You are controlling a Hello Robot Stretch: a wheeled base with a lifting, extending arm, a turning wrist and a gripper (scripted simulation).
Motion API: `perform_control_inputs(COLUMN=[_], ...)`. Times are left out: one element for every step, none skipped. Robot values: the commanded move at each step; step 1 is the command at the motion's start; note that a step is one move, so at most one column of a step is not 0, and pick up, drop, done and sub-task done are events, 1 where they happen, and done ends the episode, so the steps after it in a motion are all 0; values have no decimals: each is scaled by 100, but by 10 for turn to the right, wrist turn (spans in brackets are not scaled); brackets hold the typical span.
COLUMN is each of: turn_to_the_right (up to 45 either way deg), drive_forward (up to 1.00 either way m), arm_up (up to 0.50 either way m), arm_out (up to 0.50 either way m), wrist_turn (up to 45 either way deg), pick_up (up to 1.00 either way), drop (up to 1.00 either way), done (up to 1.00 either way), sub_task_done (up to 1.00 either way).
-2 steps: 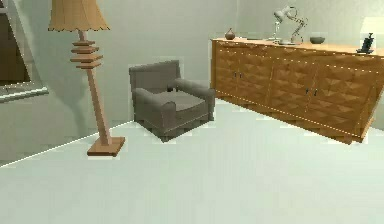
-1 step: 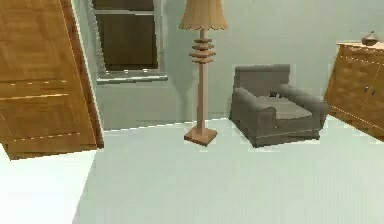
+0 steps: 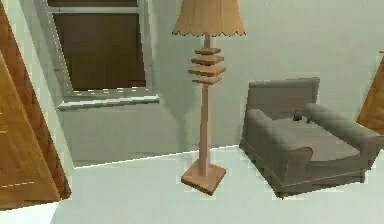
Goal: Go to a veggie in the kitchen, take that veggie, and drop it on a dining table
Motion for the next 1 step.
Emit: perform_control_inputs(turn_to_the_right=[-450], drive_forward=[0], arm_up=[0], arm_out=[0], wrist_turn=[0], pick_up=[0], drop=[0], done=[0], sub_task_done=[0])
